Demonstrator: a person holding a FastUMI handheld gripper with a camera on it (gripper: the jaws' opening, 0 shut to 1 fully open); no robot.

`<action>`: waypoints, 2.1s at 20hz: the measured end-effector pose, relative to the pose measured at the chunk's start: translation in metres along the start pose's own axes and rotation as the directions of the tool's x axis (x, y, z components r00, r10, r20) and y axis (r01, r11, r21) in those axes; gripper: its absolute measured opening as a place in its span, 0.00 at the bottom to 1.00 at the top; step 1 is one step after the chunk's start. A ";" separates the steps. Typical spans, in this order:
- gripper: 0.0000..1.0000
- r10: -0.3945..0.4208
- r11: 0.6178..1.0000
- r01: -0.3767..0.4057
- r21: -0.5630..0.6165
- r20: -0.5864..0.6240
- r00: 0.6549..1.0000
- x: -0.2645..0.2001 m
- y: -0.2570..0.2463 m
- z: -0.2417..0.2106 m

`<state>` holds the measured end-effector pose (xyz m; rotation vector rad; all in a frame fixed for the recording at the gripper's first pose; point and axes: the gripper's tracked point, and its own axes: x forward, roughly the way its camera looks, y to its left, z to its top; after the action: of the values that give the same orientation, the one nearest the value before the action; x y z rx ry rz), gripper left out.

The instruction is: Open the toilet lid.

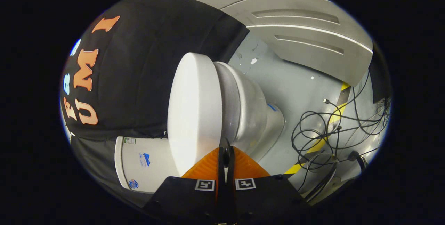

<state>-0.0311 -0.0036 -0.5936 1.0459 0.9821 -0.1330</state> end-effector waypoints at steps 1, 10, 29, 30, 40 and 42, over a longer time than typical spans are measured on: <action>0.08 0.003 1.000 -0.003 -0.012 0.011 1.000 -0.003 0.006 0.002; 0.08 -0.004 0.963 0.032 -0.269 0.104 0.995 -0.040 0.084 0.005; 0.08 0.049 0.808 0.086 -0.583 0.212 0.976 -0.086 0.218 -0.054; 0.08 0.058 0.806 0.079 -0.587 0.210 0.976 -0.087 0.224 -0.057; 0.08 0.119 0.701 0.083 -0.708 0.231 0.966 -0.091 0.282 -0.109; 0.08 0.125 0.674 0.094 -0.733 0.239 0.963 -0.091 0.289 -0.118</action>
<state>-0.0064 0.2114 -0.3505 0.2565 0.6651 0.1385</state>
